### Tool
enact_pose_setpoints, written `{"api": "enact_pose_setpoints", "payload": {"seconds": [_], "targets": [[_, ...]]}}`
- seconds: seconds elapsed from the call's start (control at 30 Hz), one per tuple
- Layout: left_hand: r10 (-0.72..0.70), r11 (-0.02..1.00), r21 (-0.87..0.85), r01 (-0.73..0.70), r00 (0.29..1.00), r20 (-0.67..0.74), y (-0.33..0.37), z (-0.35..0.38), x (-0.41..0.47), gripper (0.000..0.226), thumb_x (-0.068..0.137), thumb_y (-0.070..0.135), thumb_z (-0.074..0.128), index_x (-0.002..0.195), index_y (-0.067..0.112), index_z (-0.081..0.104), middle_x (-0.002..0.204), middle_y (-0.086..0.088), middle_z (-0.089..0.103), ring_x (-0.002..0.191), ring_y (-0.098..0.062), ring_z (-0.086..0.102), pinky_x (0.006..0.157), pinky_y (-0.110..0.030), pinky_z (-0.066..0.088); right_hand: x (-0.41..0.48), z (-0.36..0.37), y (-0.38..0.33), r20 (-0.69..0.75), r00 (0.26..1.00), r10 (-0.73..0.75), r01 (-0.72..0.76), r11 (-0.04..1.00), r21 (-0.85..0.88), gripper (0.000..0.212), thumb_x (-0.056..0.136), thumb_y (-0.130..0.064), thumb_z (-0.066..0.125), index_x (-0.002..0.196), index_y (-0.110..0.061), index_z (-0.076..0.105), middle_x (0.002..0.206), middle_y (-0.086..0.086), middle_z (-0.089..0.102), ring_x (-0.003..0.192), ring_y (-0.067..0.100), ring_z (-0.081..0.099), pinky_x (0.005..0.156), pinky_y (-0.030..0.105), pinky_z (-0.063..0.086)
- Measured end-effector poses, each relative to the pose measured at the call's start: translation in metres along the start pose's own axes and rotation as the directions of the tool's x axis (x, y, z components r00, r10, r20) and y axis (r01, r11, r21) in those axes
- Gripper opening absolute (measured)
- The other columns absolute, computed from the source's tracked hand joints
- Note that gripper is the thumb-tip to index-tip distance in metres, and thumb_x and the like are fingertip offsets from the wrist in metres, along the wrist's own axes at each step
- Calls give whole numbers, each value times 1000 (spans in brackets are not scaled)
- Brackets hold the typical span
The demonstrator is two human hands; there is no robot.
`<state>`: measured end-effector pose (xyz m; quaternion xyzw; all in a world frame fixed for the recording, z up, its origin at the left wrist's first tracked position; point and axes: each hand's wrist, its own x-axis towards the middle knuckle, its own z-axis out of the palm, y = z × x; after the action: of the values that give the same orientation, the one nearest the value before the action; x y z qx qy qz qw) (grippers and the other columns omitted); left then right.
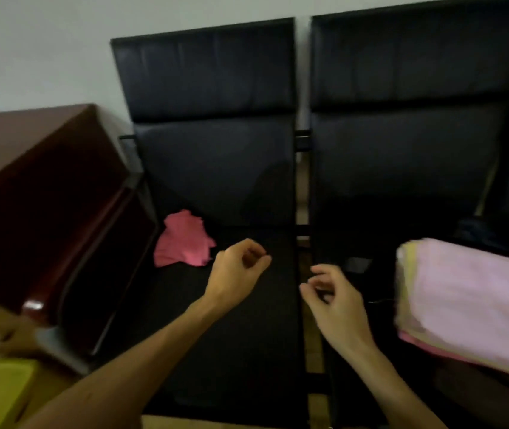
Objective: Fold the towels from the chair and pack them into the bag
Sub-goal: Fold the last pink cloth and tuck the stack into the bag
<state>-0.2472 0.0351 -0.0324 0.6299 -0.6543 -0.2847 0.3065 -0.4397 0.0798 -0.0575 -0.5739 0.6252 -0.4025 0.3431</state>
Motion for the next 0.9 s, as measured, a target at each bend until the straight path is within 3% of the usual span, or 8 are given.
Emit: {"api": "enact_pose_setpoints", "payload": {"seconds": [0.13,0.27,0.43,0.63,0.73,0.9], "targets": [[-190,975,104,198,978,-83,-106,-58,-10,8,89,30,73,93,30,66,81,13,68,74,3,65,63,-11,49,17,120,-23,201,977,77,-78,997,-7,31,88,-31,70,114,-37,54,100,-16,62,98,2,60,86,23,51],[-312,941,108,321,945,-93,-186,-77,17,7,90,30,72,91,28,66,82,14,66,78,0,65,70,-19,54,53,206,-33,302,938,172,-162,985,-57,21,91,-26,68,109,-31,59,100,-16,60,91,-2,58,76,13,45],[-415,906,50,421,904,-100,-241,-58,70,15,92,29,69,98,17,72,89,5,71,80,-10,66,75,-31,56,103,276,-24,326,907,265,-220,961,-170,11,92,-21,67,101,-24,72,104,-10,69,90,3,63,85,24,52],[-460,887,25,461,887,-46,-276,-27,112,19,97,29,61,97,13,72,85,-2,71,74,-16,68,71,-35,59,148,331,2,303,873,382,-290,907,-306,24,97,-20,59,118,-23,68,113,-5,69,95,14,67,87,36,57],[-430,902,6,432,900,-76,-281,-19,122,21,97,31,60,97,14,73,82,-1,72,70,-13,69,69,-35,61,158,342,9,281,870,405,-276,872,-403,31,97,-20,56,126,-27,61,118,-1,66,96,15,66,81,33,57],[-415,909,6,416,908,-60,-283,-10,131,20,99,27,57,93,15,71,81,-2,71,69,-14,69,67,-38,61,165,345,12,295,862,412,-261,860,-439,24,99,-21,52,120,-25,61,105,-1,66,84,12,64,67,28,51]]}}
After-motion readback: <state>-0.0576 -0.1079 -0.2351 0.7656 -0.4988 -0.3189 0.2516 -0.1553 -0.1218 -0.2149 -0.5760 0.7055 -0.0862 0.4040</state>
